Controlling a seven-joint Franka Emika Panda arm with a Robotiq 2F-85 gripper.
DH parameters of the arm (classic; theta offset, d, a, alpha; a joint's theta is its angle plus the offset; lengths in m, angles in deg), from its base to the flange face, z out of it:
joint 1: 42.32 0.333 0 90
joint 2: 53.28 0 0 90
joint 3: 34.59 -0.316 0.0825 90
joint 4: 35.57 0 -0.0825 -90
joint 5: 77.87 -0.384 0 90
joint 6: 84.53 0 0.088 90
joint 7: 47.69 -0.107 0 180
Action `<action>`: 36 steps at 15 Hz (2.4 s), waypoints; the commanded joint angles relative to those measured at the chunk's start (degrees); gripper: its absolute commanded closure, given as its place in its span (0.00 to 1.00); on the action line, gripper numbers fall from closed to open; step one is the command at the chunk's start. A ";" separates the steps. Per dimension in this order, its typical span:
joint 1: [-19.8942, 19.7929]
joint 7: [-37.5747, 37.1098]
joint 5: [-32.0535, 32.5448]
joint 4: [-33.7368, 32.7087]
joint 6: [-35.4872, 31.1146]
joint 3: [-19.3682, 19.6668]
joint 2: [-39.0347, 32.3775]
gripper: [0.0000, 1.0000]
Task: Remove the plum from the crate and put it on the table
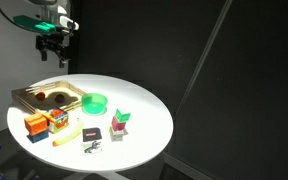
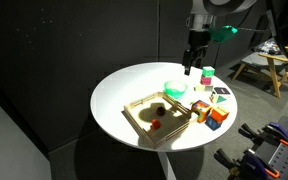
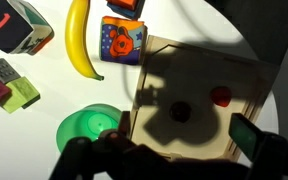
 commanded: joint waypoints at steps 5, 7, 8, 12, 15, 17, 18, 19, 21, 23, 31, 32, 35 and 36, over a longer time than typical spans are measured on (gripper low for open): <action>1.14 -1.88 5.22 -3.14 -2.17 -0.39 -5.89 0.00; 1.00 -0.37 3.74 -1.67 -2.08 -0.24 -5.09 0.00; 1.01 -0.36 3.74 -1.66 -2.08 -0.23 -5.26 0.00; 1.00 -0.36 3.73 -1.64 -2.08 -0.23 -5.27 0.00; 1.00 -0.36 3.73 -1.64 -2.08 -0.23 -5.27 0.00; 1.13 0.00 4.14 -1.61 -3.78 -0.35 -5.92 0.00; 1.22 -0.17 4.53 -1.69 -4.38 -0.38 -6.30 0.00; 1.36 -0.30 5.07 -1.75 -5.51 -0.44 -6.84 0.00; 1.69 -0.24 5.66 -2.00 -7.61 -0.57 -8.09 0.00; 1.99 -0.23 5.85 -2.24 -9.67 -0.63 -9.50 0.00; 3.23 -0.85 5.75 -5.33 -12.60 -0.77 -17.01 0.00; 3.46 -1.07 6.08 -6.08 -12.59 -0.70 -18.03 0.00; 4.21 -1.54 7.12 -8.23 -12.71 -0.42 -20.76 0.00; 4.52 -1.79 7.86 -9.06 -12.71 -0.28 -21.76 0.00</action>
